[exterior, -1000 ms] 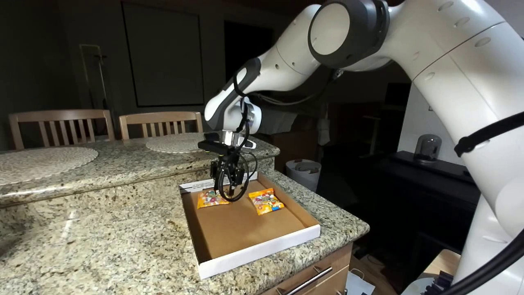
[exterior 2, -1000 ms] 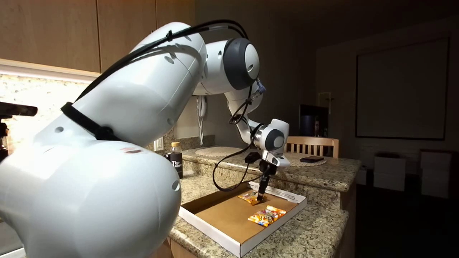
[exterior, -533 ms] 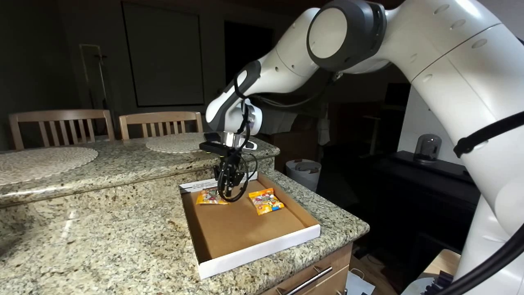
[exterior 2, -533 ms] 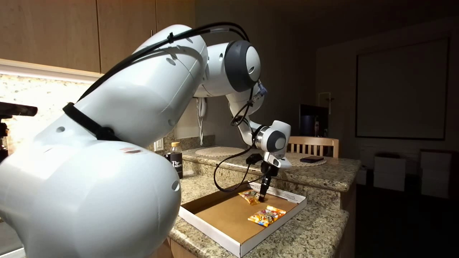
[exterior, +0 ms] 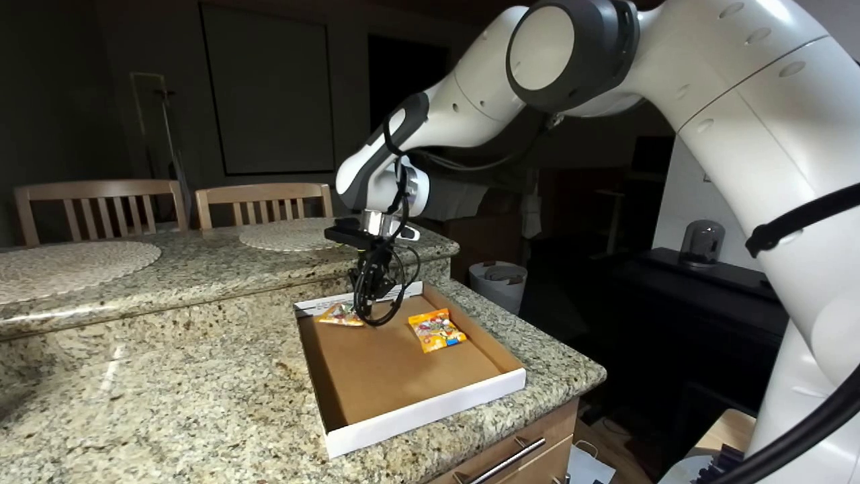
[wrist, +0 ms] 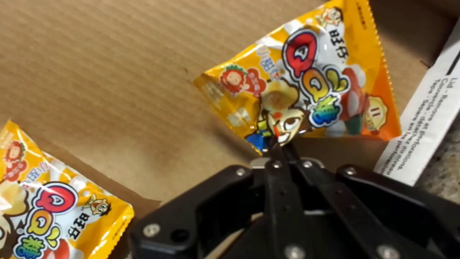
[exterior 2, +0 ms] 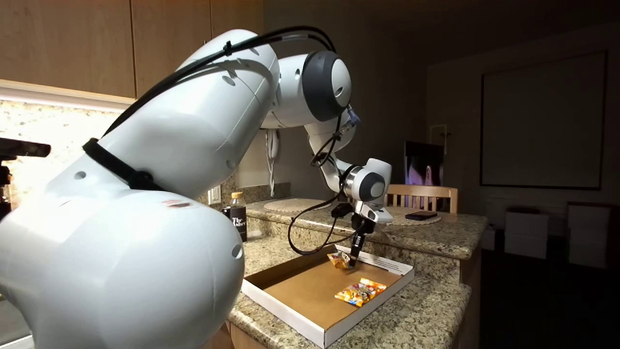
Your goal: Remove the objects from the box
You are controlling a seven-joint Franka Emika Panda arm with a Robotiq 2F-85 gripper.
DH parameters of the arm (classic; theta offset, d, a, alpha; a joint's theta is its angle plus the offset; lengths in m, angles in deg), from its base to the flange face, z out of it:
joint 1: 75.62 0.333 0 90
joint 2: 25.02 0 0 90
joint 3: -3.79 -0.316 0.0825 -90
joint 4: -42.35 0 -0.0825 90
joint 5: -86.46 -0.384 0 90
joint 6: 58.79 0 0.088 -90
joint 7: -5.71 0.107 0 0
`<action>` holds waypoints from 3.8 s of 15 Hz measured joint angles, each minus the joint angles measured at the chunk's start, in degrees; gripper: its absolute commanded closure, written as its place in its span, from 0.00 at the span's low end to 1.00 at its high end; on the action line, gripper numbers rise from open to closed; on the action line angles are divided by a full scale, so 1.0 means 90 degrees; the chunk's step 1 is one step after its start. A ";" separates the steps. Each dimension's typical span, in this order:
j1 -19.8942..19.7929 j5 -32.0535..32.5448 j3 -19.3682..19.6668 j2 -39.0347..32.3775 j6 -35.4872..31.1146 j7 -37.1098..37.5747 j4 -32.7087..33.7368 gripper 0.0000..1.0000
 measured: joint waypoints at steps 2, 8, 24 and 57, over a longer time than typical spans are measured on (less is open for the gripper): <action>0.0014 0.0000 -0.0062 0.0171 -0.0007 -0.0001 -0.0062 0.97; 0.0088 0.0007 -0.0300 0.1219 -0.0031 -0.0075 -0.0723 0.98; 0.0636 0.2364 -0.0013 0.1316 0.0206 0.0328 0.0635 0.67; -0.0474 0.0211 -0.0100 0.3068 -0.0115 -0.0727 -0.3714 0.00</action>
